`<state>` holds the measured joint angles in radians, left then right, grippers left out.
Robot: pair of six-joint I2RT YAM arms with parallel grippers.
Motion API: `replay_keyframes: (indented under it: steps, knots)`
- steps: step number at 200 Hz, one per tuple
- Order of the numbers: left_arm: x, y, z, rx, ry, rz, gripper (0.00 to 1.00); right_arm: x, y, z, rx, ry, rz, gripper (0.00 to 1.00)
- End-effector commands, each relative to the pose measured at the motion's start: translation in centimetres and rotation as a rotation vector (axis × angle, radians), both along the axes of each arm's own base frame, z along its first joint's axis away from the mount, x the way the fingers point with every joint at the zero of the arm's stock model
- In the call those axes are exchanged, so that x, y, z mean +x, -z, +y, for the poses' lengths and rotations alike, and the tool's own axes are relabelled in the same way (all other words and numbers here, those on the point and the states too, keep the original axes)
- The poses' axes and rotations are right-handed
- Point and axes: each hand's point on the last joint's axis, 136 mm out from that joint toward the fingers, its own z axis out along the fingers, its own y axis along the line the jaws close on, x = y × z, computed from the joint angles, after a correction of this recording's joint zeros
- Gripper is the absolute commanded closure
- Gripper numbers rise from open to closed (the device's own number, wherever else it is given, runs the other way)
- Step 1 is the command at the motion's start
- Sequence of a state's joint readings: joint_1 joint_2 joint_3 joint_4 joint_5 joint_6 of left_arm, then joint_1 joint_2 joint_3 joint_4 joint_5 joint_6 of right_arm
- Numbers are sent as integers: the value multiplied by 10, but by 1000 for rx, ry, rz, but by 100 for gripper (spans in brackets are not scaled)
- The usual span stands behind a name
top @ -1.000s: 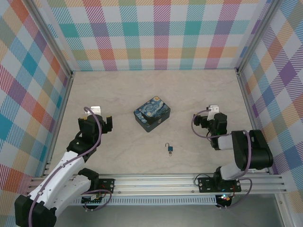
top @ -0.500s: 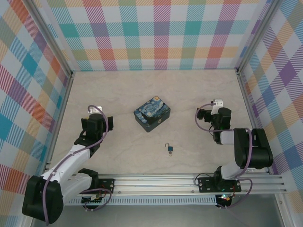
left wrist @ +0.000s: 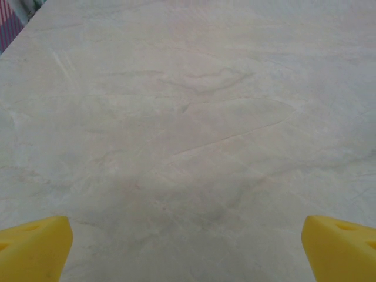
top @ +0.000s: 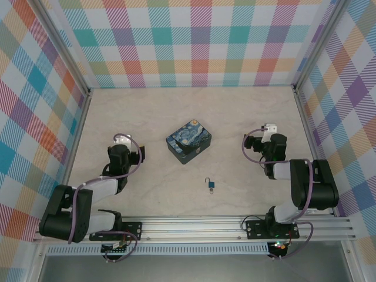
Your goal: Unlock the padlock with the key
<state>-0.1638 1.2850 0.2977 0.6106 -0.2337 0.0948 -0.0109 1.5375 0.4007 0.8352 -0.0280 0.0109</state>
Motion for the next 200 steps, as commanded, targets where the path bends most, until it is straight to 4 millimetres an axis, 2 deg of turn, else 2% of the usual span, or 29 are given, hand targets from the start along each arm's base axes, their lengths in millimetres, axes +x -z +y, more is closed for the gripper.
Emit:
replay_keyframes:
  steps: [1,18,53,81,97,200]
  knots:
    - [19,-29,-5,-33,45,-145,0,2,-4,4,13,-15,-12,0]
    - [21,-25,-8,-63,63,-148,0,2,-5,4,14,-16,-13,1]
    - [30,-4,0,-86,12,-182,0,2,-4,4,14,-16,-12,0]
    - [49,9,-1,-91,13,-40,0,2,-4,4,14,-16,-10,0]
    - [50,10,7,-147,16,-31,0,2,-4,4,13,-16,-10,0]
    - [51,9,3,-140,32,-34,0,2,-4,6,8,-22,-9,0]
